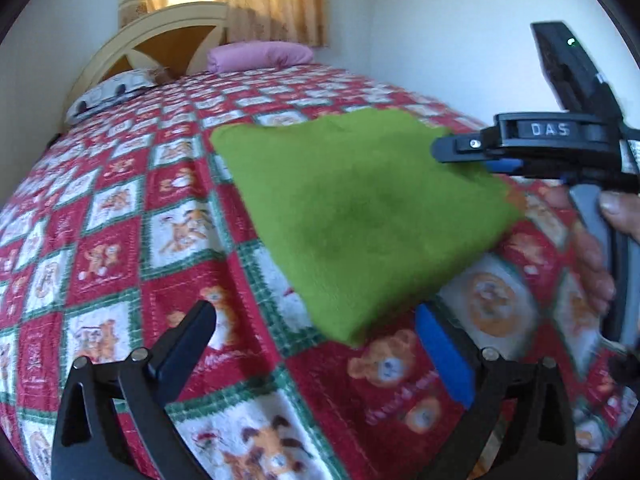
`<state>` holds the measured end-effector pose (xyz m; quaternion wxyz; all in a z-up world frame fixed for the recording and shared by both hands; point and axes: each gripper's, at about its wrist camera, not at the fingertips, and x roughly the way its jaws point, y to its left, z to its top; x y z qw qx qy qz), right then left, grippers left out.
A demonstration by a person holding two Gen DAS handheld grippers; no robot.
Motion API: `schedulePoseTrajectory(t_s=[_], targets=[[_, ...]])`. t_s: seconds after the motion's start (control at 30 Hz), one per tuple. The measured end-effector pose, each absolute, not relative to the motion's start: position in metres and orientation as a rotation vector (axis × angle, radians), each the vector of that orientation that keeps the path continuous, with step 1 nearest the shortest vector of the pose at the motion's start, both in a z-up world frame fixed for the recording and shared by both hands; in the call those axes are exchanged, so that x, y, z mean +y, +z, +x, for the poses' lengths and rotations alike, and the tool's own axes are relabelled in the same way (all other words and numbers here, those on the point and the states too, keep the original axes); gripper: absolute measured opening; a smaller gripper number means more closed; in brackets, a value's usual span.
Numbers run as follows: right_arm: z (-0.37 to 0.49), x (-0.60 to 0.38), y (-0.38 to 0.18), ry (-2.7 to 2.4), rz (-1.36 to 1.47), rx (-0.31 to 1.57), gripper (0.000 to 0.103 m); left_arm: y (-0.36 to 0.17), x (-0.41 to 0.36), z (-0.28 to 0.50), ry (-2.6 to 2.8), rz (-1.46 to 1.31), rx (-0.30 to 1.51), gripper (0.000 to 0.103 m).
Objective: Fold small clothes
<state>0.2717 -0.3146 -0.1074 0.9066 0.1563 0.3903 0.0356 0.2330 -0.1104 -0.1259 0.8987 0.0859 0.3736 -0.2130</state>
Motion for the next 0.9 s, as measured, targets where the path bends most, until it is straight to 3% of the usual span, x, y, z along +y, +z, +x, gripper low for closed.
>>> schedulePoseTrajectory(t_s=[0.43, 0.53, 0.73, 0.9], targets=[[0.279, -0.317, -0.130, 0.051, 0.289, 0.848, 0.057, -0.147, -0.069, 0.244, -0.201, 0.034, 0.876, 0.103], [0.277, -0.320, -0.127, 0.046, 0.290, 0.839, 0.048, -0.143, -0.069, 0.230, -0.254, 0.018, 0.871, 0.103], [0.276, -0.325, -0.104, 0.078, 0.287, 0.779, 0.043, -0.108, -0.071, 0.190, -0.306, 0.038, 0.704, 0.103], [0.298, -0.320, -0.097, 0.106, 0.272, 0.788, 0.044, -0.087, -0.076, 0.230, -0.212, 0.088, 0.589, 0.103]])
